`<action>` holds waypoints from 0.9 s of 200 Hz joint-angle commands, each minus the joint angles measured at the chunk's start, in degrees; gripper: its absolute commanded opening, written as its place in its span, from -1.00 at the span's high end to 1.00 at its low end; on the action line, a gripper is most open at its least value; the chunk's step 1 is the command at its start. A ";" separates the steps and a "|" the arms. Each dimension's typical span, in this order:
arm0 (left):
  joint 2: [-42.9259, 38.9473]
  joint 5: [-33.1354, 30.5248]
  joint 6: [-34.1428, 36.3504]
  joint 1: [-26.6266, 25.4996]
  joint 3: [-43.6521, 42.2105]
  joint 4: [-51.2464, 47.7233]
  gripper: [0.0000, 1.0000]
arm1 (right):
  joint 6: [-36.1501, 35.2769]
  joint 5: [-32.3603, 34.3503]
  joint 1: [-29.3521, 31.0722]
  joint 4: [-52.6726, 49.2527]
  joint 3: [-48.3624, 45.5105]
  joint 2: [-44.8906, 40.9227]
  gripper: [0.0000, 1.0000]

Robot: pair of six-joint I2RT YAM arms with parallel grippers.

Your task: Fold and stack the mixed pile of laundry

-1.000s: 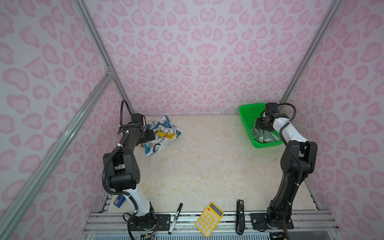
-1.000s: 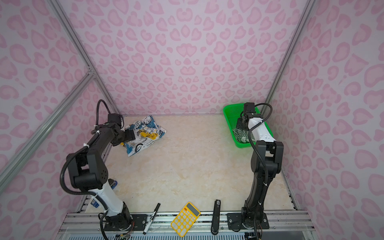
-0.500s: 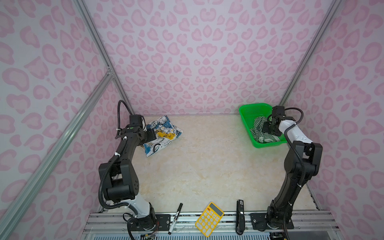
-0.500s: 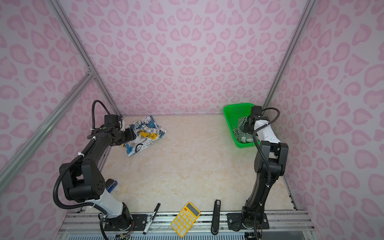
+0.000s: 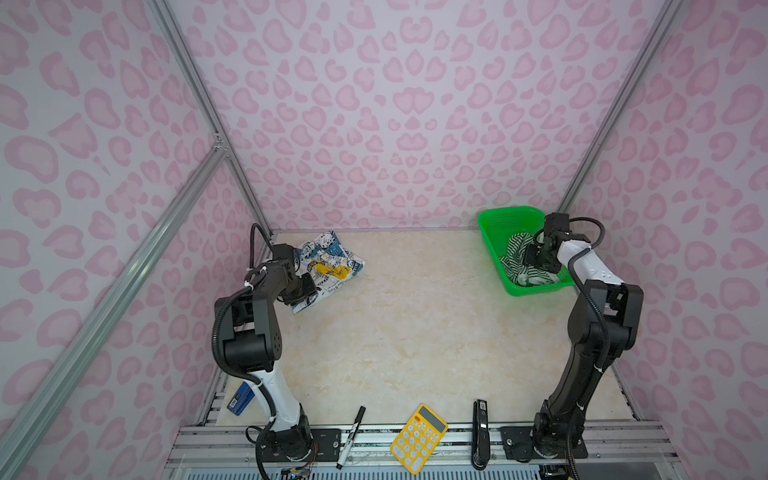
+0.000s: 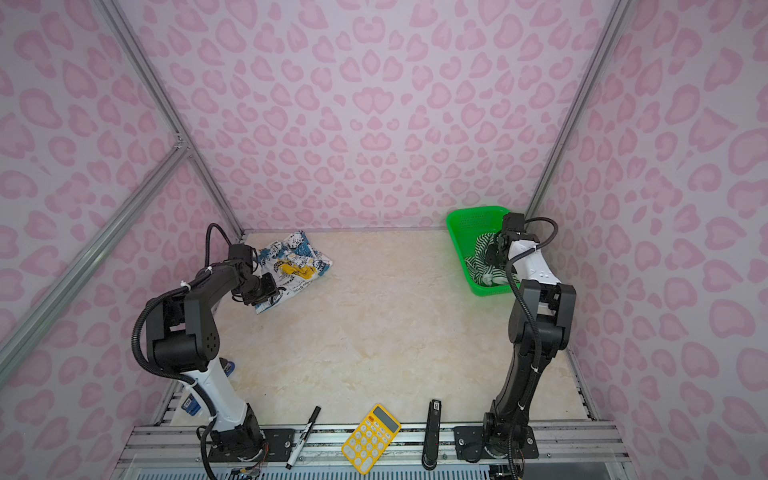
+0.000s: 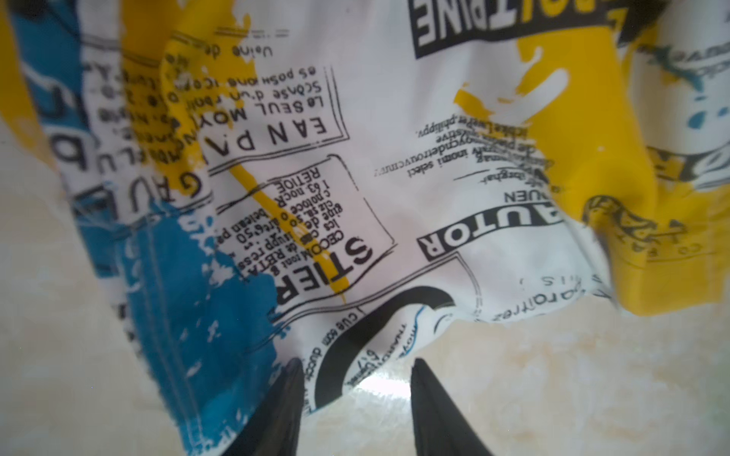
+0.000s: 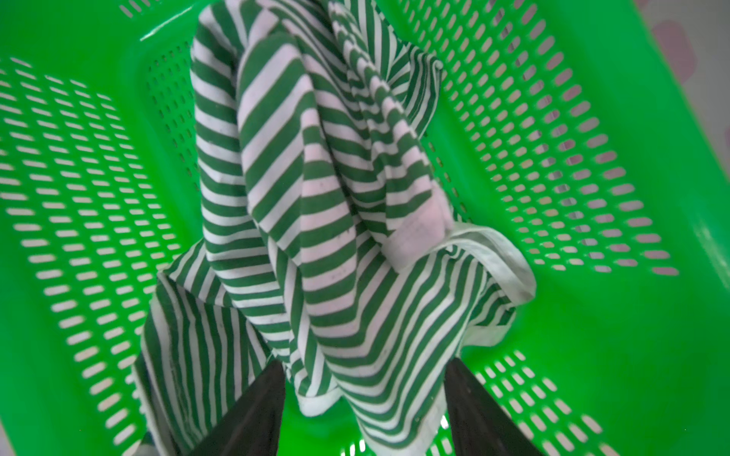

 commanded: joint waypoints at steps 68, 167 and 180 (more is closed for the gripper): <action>13.91 -12.01 0.79 2.13 15.38 -8.64 0.25 | -0.19 -1.24 0.09 1.19 -0.91 -1.20 -0.29; 24.97 -21.80 7.01 4.35 39.98 -15.21 -0.27 | -2.12 -3.10 -0.26 -0.36 1.66 1.05 -0.30; 22.78 -21.11 7.52 4.23 40.27 -14.04 -0.50 | -2.28 -2.80 -0.22 -0.77 2.96 2.29 -0.30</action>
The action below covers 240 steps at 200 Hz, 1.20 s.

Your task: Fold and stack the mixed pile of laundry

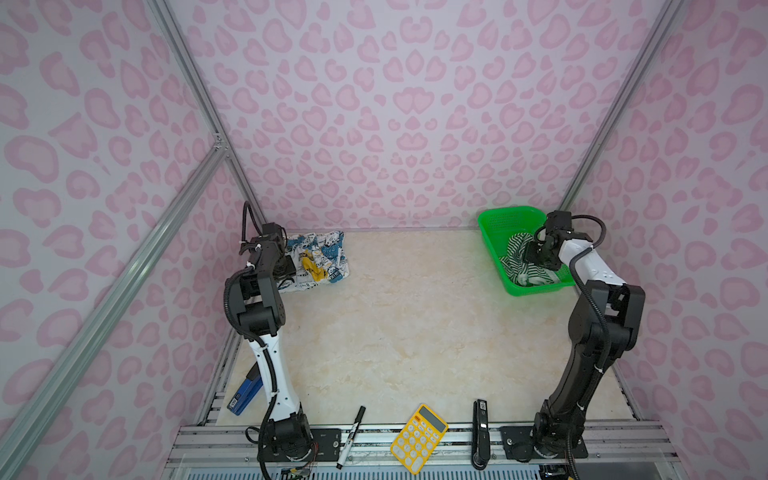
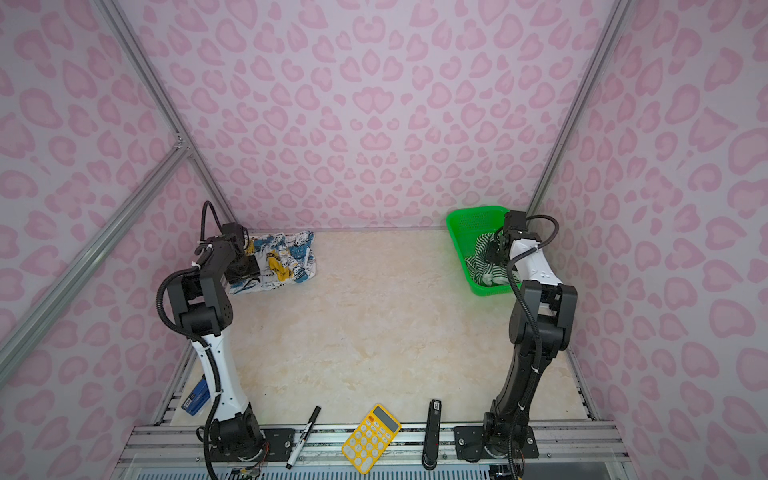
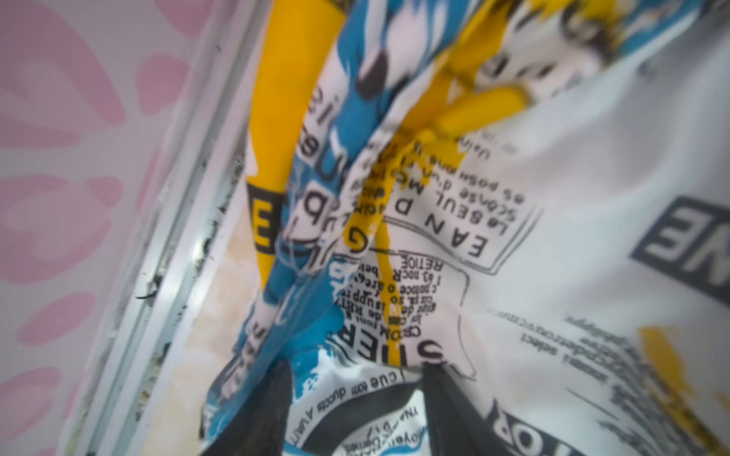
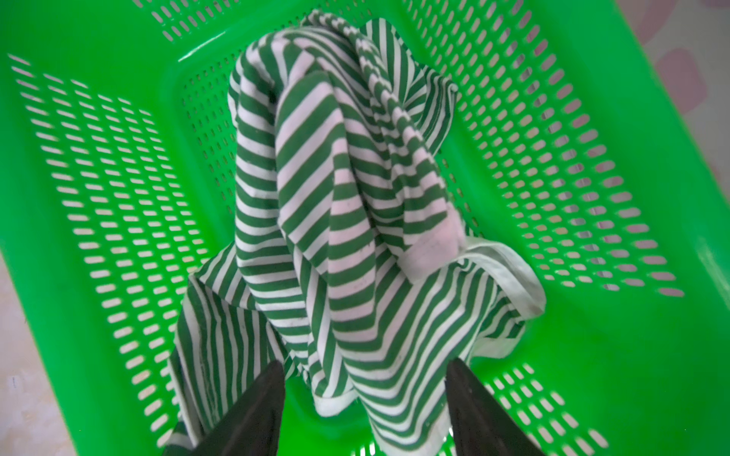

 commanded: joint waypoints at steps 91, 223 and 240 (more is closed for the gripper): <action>-34.46 7.00 0.73 -5.02 -20.95 8.14 -0.68 | -1.39 -2.95 -0.44 0.03 6.10 3.73 0.93; -62.08 28.72 0.01 -15.39 -50.22 18.70 -0.72 | -11.79 -27.53 30.43 -6.91 15.39 -23.10 1.00; -63.23 30.88 0.60 -17.07 -51.48 19.07 -0.71 | -8.35 -27.65 31.22 -1.71 10.24 -23.18 1.00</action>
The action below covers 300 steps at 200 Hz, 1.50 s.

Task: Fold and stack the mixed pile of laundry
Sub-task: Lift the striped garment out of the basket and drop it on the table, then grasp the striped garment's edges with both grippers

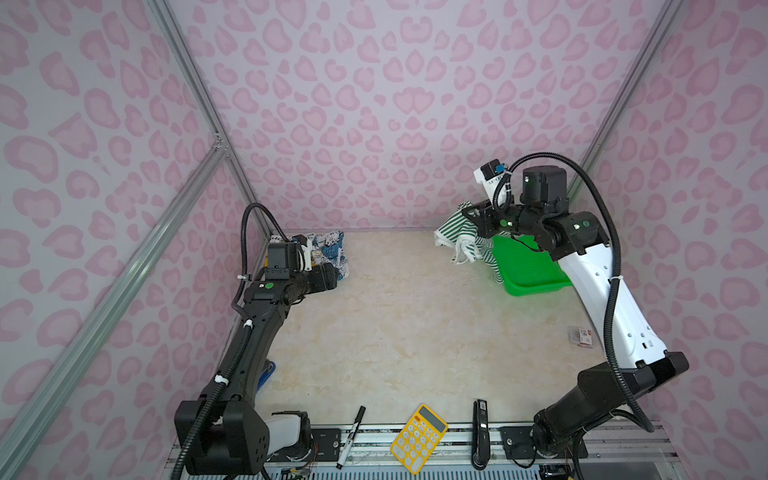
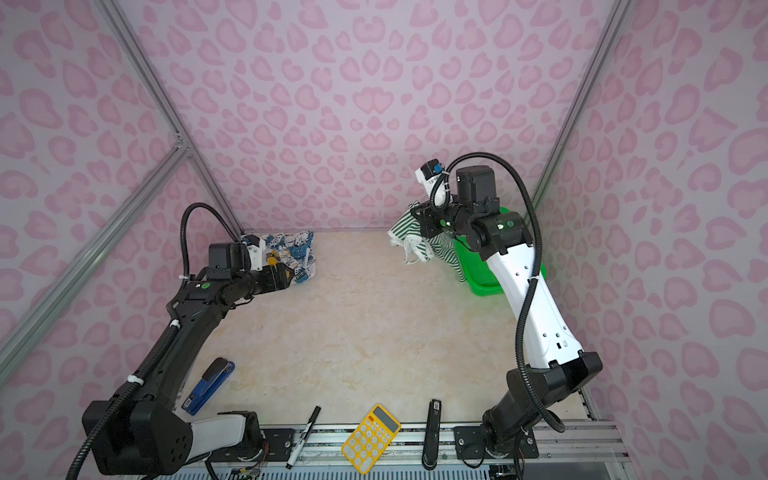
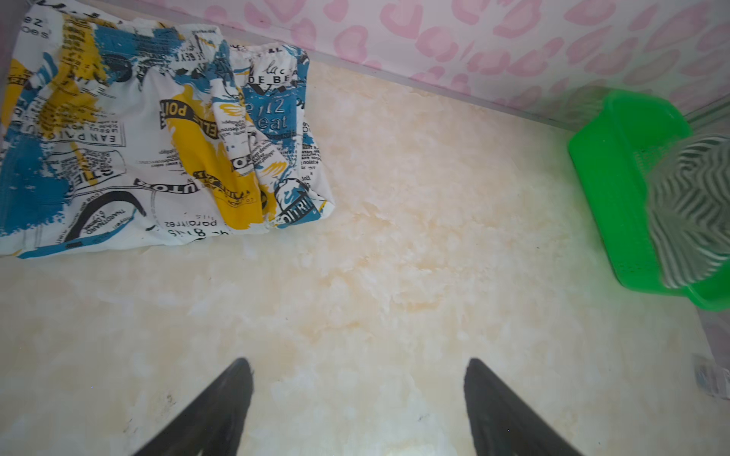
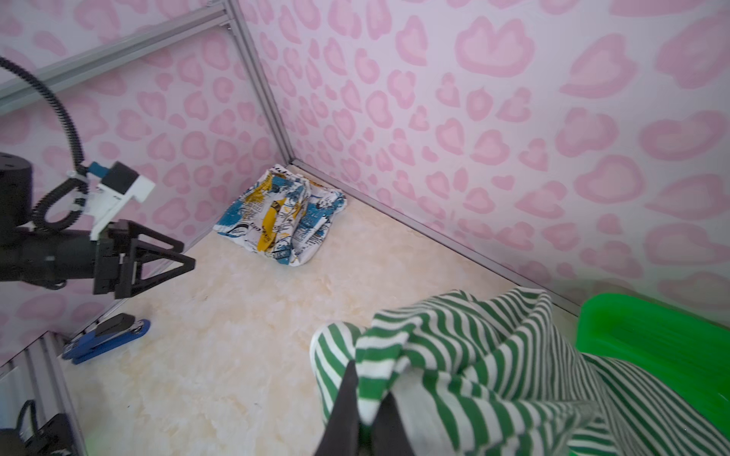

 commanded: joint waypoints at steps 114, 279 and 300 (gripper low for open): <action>6.80 -1.31 -0.41 -23.87 -8.28 9.96 -0.39 | 10.93 14.92 -0.14 -1.24 -36.13 1.79 0.03; 16.84 -11.50 -15.23 -25.07 -7.78 8.94 -0.36 | 32.58 5.26 10.38 27.77 -54.66 6.45 -0.02; 15.29 -12.43 -14.65 -24.19 -8.33 6.51 -0.40 | 34.39 5.91 10.62 30.00 -54.24 9.01 -0.02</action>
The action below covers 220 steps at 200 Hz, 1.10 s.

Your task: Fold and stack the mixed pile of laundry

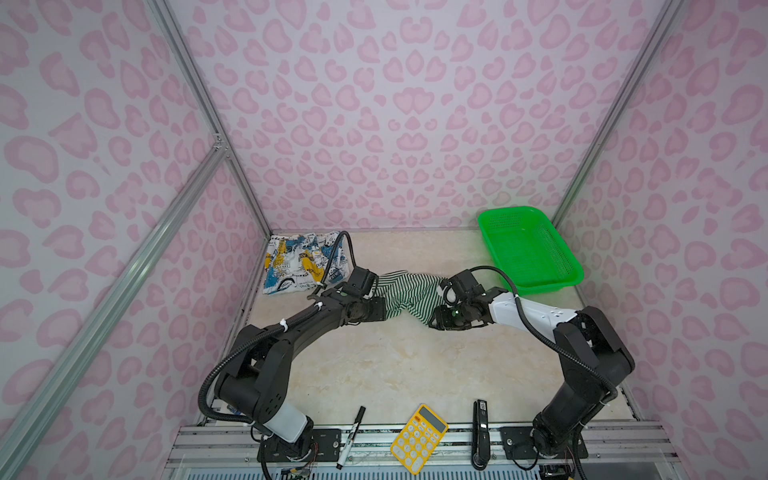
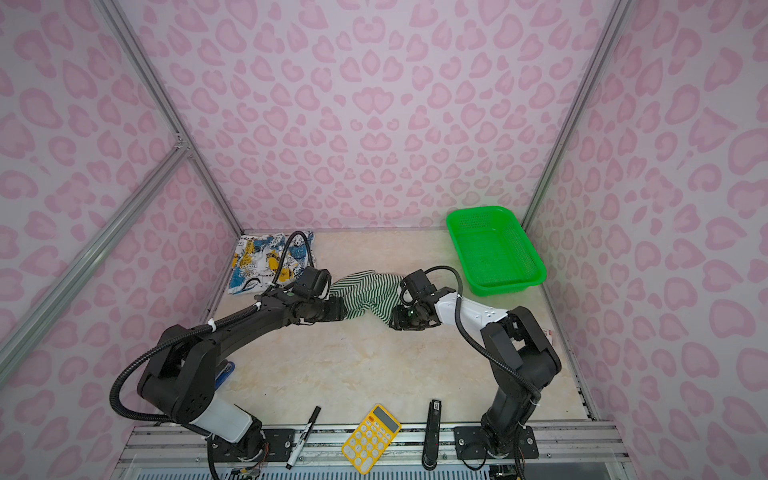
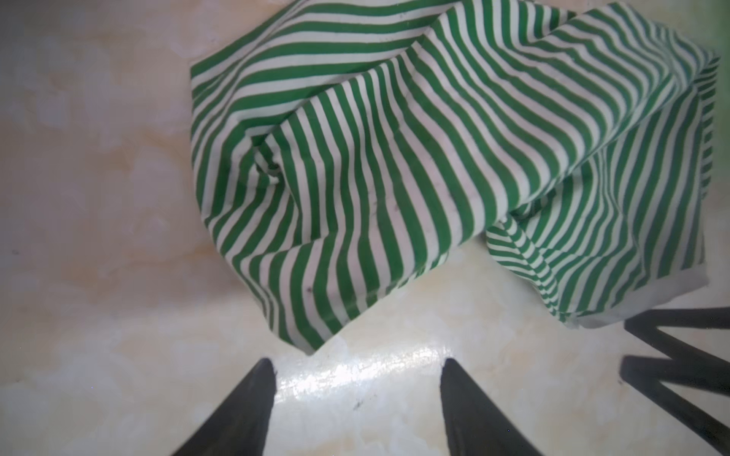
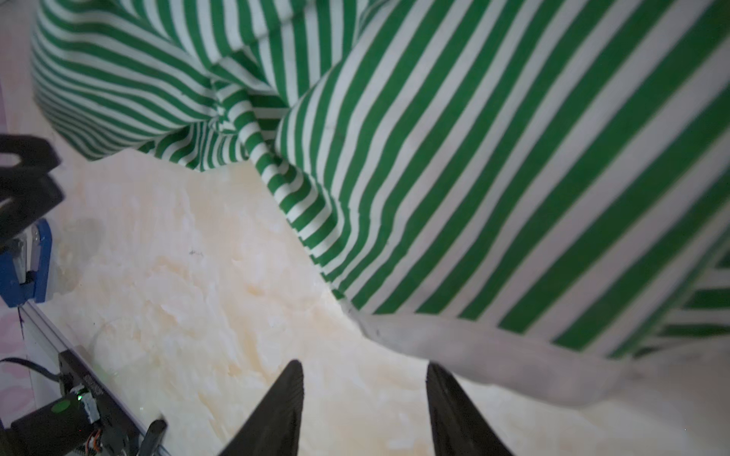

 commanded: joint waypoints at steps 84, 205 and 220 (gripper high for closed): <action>2.03 -4.56 2.30 1.34 -4.44 0.88 -0.39 | 5.52 2.01 0.75 9.01 3.47 5.76 0.82; 12.95 -0.14 5.31 6.64 13.11 4.40 0.93 | -6.78 -7.73 -7.22 -9.33 15.53 -6.90 1.00; 11.87 0.39 8.61 7.96 17.02 0.12 0.93 | -9.40 -8.97 -9.74 -12.81 18.55 -7.07 1.00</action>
